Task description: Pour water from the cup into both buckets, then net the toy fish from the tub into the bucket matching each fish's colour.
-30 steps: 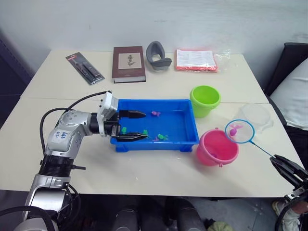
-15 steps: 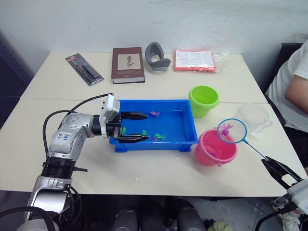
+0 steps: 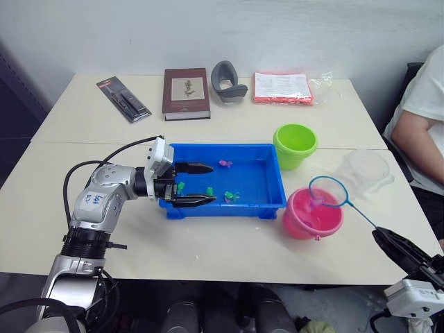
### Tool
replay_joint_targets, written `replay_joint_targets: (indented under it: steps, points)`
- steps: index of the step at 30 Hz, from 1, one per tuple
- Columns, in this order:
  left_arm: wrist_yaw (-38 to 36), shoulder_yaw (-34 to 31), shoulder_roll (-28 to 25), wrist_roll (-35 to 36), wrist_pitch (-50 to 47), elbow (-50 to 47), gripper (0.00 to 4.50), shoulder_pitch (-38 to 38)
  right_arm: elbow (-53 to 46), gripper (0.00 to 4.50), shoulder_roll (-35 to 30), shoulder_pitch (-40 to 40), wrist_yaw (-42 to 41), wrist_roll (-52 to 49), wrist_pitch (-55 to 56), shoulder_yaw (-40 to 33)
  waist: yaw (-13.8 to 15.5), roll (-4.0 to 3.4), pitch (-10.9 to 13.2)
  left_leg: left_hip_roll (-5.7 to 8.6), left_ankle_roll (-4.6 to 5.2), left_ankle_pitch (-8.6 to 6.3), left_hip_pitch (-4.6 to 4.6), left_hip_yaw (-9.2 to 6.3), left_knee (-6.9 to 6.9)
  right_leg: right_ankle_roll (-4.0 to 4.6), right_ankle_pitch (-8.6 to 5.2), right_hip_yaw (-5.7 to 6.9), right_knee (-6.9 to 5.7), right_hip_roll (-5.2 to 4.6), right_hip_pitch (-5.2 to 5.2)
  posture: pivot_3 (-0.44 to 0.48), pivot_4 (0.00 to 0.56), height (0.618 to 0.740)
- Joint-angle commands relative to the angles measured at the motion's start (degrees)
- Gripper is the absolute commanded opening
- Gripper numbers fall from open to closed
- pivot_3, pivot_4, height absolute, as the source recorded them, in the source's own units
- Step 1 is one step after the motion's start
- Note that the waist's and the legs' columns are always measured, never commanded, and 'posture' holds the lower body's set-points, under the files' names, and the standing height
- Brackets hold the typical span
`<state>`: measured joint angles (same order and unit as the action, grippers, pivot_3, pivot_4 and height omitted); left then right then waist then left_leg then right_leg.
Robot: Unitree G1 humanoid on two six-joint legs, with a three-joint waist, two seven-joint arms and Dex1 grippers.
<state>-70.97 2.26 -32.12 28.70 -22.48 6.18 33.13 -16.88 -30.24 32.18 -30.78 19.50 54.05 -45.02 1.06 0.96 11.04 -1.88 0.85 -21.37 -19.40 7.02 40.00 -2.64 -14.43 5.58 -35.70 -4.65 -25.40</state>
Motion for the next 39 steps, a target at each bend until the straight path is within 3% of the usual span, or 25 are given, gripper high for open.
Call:
replay_joint_targets:
  steps: [1, 6, 12, 17, 20, 24, 26, 32, 35, 39]
  points:
    - [-0.3, -0.4, 0.1, -0.1, 0.8, -0.8, 4.44, 0.2, 0.0, 0.0, -1.8, 1.1, 3.0, 0.1, 2.0, -1.7, 0.0, 0.0, 0.0, 0.0, 0.0, 0.0, 0.0, 0.0, 0.0, 0.0, 0.0, -0.01, 0.0, 0.0, 0.0, 0.0, 0.15, 0.74]
    - [-0.2, -0.8, -0.3, 0.0, 1.0, -0.9, 4.44, -0.6, -0.5, 0.0, -3.4, 3.0, 3.2, -7.2, -2.1, 0.9, -0.3, 0.0, 0.0, -0.03, 0.0, 0.0, 0.03, 0.01, 0.0, 0.01, -0.01, -0.04, -0.01, 0.02, 0.01, 0.0, 0.15, 0.74]
    - [1.0, -4.8, -2.5, -0.1, 3.1, 1.3, 4.44, -3.1, -14.5, 0.0, -10.7, 4.7, -2.1, -48.8, -33.1, 12.4, -1.4, 0.01, 0.0, -0.15, 0.01, 0.0, 0.12, 0.02, -0.01, 0.06, -0.04, -0.1, -0.1, 0.0, 0.04, 0.0, 0.15, 0.74]
    - [5.3, -10.0, -4.3, -1.0, 6.8, 0.9, 4.44, -7.5, -18.3, 0.0, -20.8, -3.0, -6.0, -64.2, -51.5, 15.5, -1.3, 0.01, 0.0, -0.23, 0.11, -0.06, 0.18, -0.02, -0.03, 0.12, -0.07, -0.06, -0.15, 0.01, 0.04, 0.0, 0.15, 0.74]
    - [6.5, -12.3, -5.7, -1.1, 7.9, -0.9, 4.44, -10.8, -17.5, 0.0, -24.2, -10.2, -7.4, -65.5, -58.3, 19.4, -1.1, 0.03, 0.0, -0.25, 0.14, -0.08, 0.15, -0.07, -0.02, 0.12, -0.07, 0.02, -0.13, 0.01, 0.02, 0.0, 0.15, 0.74]
    - [7.2, -15.5, -8.2, -1.5, 10.4, -2.5, 4.44, -15.8, -13.2, 0.0, -27.1, -25.6, -2.5, -62.0, -71.8, 29.2, -1.0, 0.06, 0.0, -0.23, 0.06, -0.07, 0.05, -0.09, -0.02, 0.14, -0.08, 0.15, -0.07, -0.11, -0.01, 0.0, 0.15, 0.74]
    - [8.0, -16.0, -8.7, -1.5, 10.3, -3.8, 4.44, -17.0, -12.3, 0.0, -27.6, -29.7, -5.3, -62.0, -74.8, 32.2, -0.6, 0.06, 0.0, -0.23, 0.07, -0.08, 0.01, -0.07, -0.01, 0.15, -0.07, 0.24, -0.04, -0.19, -0.02, 0.0, 0.15, 0.74]
    - [10.5, -17.8, -10.0, -0.3, 7.6, -8.2, 4.44, -19.6, -5.7, 0.0, -28.6, -46.9, -16.7, -55.0, -78.6, 44.4, -0.3, 0.05, 0.0, -0.2, 0.09, -0.13, -0.15, -0.09, -0.02, 0.15, -0.07, 0.39, 0.09, -0.23, -0.08, 0.0, 0.15, 0.74]
    - [11.3, -18.6, -10.7, -0.4, 7.1, -9.2, 4.44, -20.9, -1.4, 0.0, -24.7, -54.3, -18.5, -53.1, -78.4, 46.9, -0.6, 0.05, 0.0, -0.21, 0.08, -0.13, -0.18, -0.09, -0.02, 0.16, -0.08, 0.43, 0.14, -0.21, -0.08, 0.0, 0.15, 0.74]
    - [11.8, -18.7, -11.1, -0.4, 6.2, -9.9, 4.44, -21.2, 2.5, 0.0, -24.7, -58.0, -24.7, -46.4, -74.0, 50.2, -0.8, 0.05, 0.0, -0.21, 0.07, -0.12, -0.22, -0.1, -0.02, 0.16, -0.07, 0.48, 0.13, -0.22, -0.1, 0.0, 0.15, 0.74]
